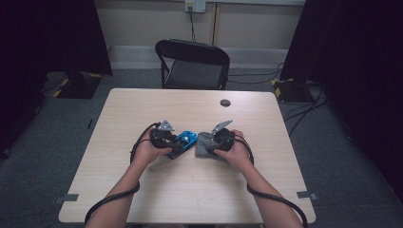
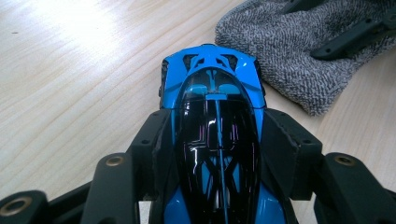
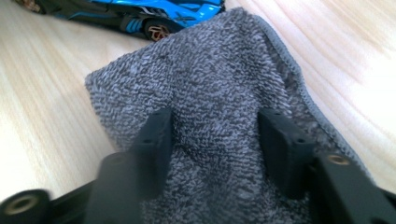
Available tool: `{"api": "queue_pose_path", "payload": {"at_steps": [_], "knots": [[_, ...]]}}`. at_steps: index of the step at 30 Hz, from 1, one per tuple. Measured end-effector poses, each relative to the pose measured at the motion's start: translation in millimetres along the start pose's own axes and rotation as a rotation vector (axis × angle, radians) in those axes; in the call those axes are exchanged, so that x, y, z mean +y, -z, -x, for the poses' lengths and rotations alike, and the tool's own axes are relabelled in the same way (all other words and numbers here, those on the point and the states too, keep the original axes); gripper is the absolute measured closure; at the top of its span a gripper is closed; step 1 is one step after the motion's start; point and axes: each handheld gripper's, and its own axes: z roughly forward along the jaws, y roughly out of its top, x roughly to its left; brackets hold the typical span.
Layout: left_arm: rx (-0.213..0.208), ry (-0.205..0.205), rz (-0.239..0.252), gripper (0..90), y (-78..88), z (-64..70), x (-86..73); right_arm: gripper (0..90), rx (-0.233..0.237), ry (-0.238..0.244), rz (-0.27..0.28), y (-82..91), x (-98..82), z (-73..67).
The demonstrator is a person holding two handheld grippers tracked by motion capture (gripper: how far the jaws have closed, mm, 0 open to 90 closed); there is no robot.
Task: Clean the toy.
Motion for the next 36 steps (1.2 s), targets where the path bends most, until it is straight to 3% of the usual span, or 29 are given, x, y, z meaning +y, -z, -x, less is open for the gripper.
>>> {"api": "queue_pose_path", "payload": {"at_steps": [2,3,4,5,9,16,19,22,28,33,36], "knots": [[0.001,-0.001,-0.001,44.4,-0.2,0.1,0.3,67.7,0.005,-0.013,-0.001,0.4,0.2,0.2],[0.002,0.002,0.002,44.4,-0.5,0.4,0.3,67.7,0.005,-0.013,-0.001,0.4,0.2,0.2],[0.002,0.002,0.007,44.3,-0.8,0.4,0.0,76.9,-0.012,-0.023,-0.003,0.8,0.6,-2.5],[0.0,0.002,0.011,44.3,-1.1,0.2,-0.5,76.9,-0.012,-0.023,-0.003,0.8,0.6,-2.5],[0.003,0.008,0.015,44.2,-0.1,0.2,-1.9,81.4,-0.048,-0.107,0.001,3.3,1.4,-5.5],[-0.002,0.031,0.035,44.3,2.1,0.3,-6.5,81.9,-0.174,-0.233,0.024,12.1,9.7,1.4],[0.005,0.023,0.037,44.3,2.6,0.6,-7.4,82.0,-0.214,-0.249,0.023,8.5,18.9,0.0],[0.004,0.022,0.037,44.3,2.6,0.4,-7.5,81.9,-0.259,-0.229,0.004,0.3,25.8,-6.3],[0.009,0.033,0.05,44.3,1.9,1.6,-8.6,81.9,-0.222,-0.195,-0.018,-15.0,29.8,-23.5],[0.013,0.024,0.053,44.2,2.5,1.7,-9.4,81.9,-0.186,-0.172,-0.017,-11.4,27.1,-32.6],[0.015,0.03,0.066,44.2,2.8,2.4,-11.4,81.8,-0.188,-0.147,-0.026,-8.7,24.7,-38.6]]}}
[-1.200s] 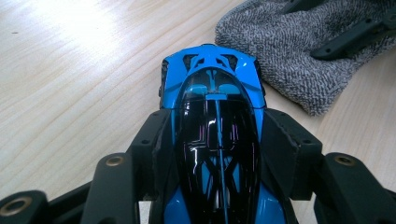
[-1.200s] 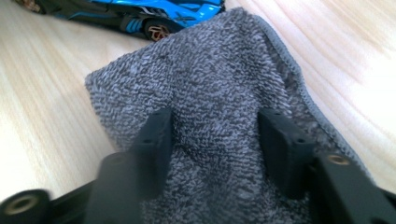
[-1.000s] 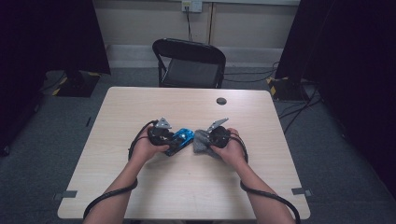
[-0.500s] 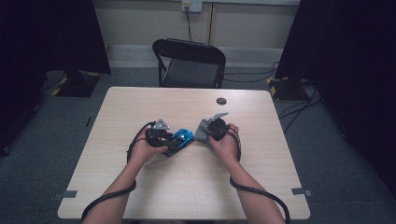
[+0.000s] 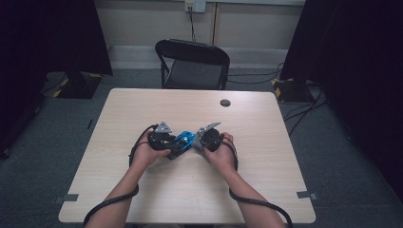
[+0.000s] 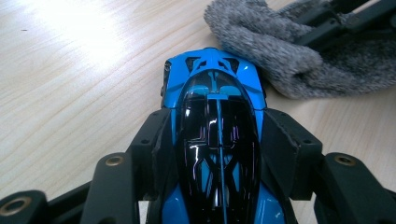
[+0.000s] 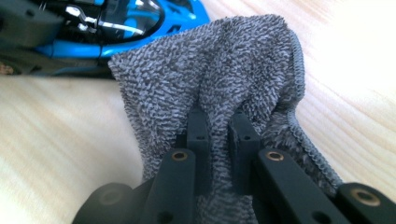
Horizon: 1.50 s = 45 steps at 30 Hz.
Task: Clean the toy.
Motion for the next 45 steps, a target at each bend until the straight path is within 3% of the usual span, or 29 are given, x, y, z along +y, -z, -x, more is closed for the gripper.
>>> {"api": "queue_pose_path", "payload": {"at_steps": [3,6,8,11,13,18,22,24,29,30,31,33,34,38,40,41,43,45], "knots": [[0.001,-0.003,-0.001,44.2,0.7,0.3,-0.8,81.6,-0.033,-0.026,-0.003,5.3,-3.2,5.9],[0.01,-0.004,-0.004,44.2,0.9,1.3,-0.4,80.1,-0.106,-0.038,-0.016,10.0,-5.2,19.9],[0.009,-0.001,-0.001,44.2,0.6,1.5,-0.8,78.3,-0.097,-0.062,-0.016,10.4,-5.5,23.7],[0.006,0.001,0.0,44.2,0.5,1.0,-0.7,67.5,-0.013,-0.113,0.006,7.0,-5.8,25.8],[0.007,-0.004,-0.002,44.2,0.6,0.7,-0.4,63.4,0.031,-0.11,0.048,7.4,-6.8,25.7],[0.008,-0.004,-0.002,44.1,1.0,1.4,-1.0,44.8,0.115,-0.035,0.119,11.7,-12.3,32.2],[0.009,-0.007,0.005,44.1,1.2,1.1,-1.8,42.0,0.149,0.035,0.103,13.5,-22.4,41.7],[0.008,-0.002,0.005,44.1,0.9,1.4,-1.7,41.5,0.15,0.036,0.097,13.3,-24.6,42.9],[0.006,-0.003,0.014,44.1,0.9,0.7,-2.9,43.7,0.142,0.03,0.086,6.1,-34.8,42.5],[0.006,-0.002,0.014,44.1,0.9,0.8,-2.9,58.6,0.139,0.023,0.084,4.8,-34.0,38.1],[0.007,-0.005,0.012,44.1,0.9,0.7,-2.7,67.5,0.144,0.027,0.083,5.5,-33.0,36.6],[0.009,-0.005,0.009,44.1,0.9,1.0,-2.4,69.1,0.141,0.032,0.078,5.7,-31.6,34.7],[0.012,-0.009,0.009,44.1,0.9,1.2,-2.3,74.9,0.116,0.044,0.047,6.5,-26.7,30.1],[0.01,-0.005,0.014,44.1,1.3,1.7,-3.5,78.6,0.078,-0.034,0.049,10.6,-23.4,31.3],[0.012,-0.009,0.017,44.1,1.4,1.3,-3.9,78.8,0.029,-0.053,0.054,14.0,-22.3,33.4],[0.012,-0.009,0.017,44.1,1.4,1.3,-3.9,78.8,0.029,-0.053,0.054,14.0,-22.3,33.4],[0.012,-0.008,0.019,44.1,1.1,1.2,-3.7,79.1,-0.033,-0.077,0.051,16.2,-21.4,36.3],[0.009,-0.004,0.018,44.1,0.8,1.5,-3.4,79.0,-0.039,-0.078,0.035,14.2,-19.8,34.6]]}}
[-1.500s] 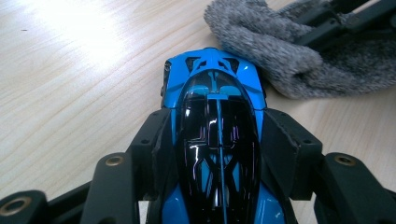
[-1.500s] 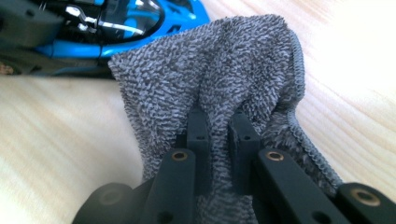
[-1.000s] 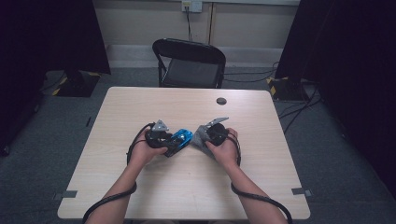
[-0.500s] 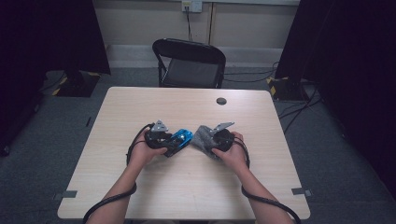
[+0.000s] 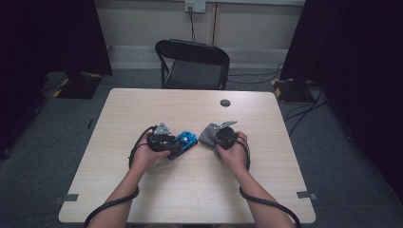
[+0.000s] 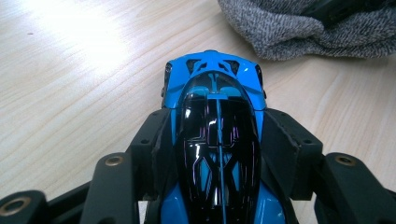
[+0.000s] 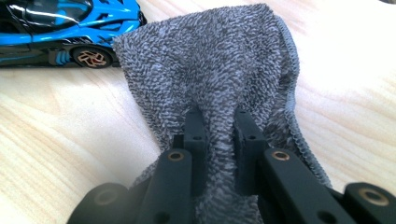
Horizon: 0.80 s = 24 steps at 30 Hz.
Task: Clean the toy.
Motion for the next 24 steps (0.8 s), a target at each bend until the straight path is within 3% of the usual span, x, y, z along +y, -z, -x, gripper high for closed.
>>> {"api": "queue_pose_path", "payload": {"at_steps": [6,21,24], "knots": [[-0.001,0.001,-0.005,44.1,0.7,-0.3,-0.1,79.0,0.045,0.079,-0.012,-7.0,4.6,-27.5],[0.002,0.009,-0.016,43.8,-0.9,0.7,2.7,79.0,0.123,0.143,-0.014,5.6,-6.3,-52.8],[0.009,0.003,-0.021,43.6,-1.4,1.2,3.4,79.0,0.152,0.167,-0.016,6.5,-5.6,-62.9]]}}
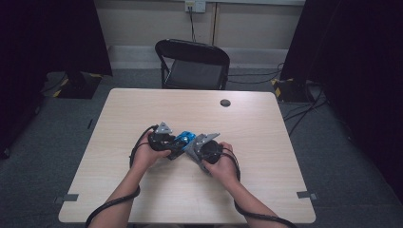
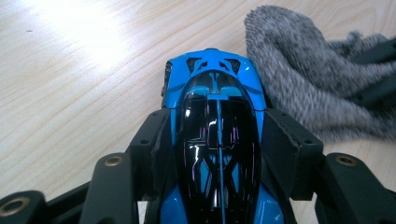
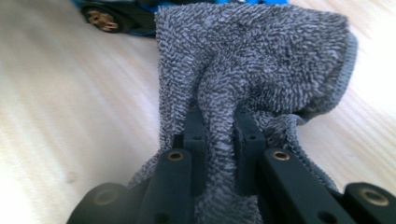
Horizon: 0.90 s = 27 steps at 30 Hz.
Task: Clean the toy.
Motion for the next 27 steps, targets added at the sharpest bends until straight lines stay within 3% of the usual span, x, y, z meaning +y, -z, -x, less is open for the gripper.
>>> {"api": "queue_pose_path", "payload": {"at_steps": [17,27], "knots": [[-0.003,0.006,0.021,43.6,-0.3,-0.1,-2.1,79.0,0.098,0.08,-0.012,-5.1,14.5,-36.3],[0.001,0.0,0.014,43.6,-0.1,-0.2,-1.4,79.1,0.176,0.088,-0.006,-3.0,14.1,-41.6]]}}
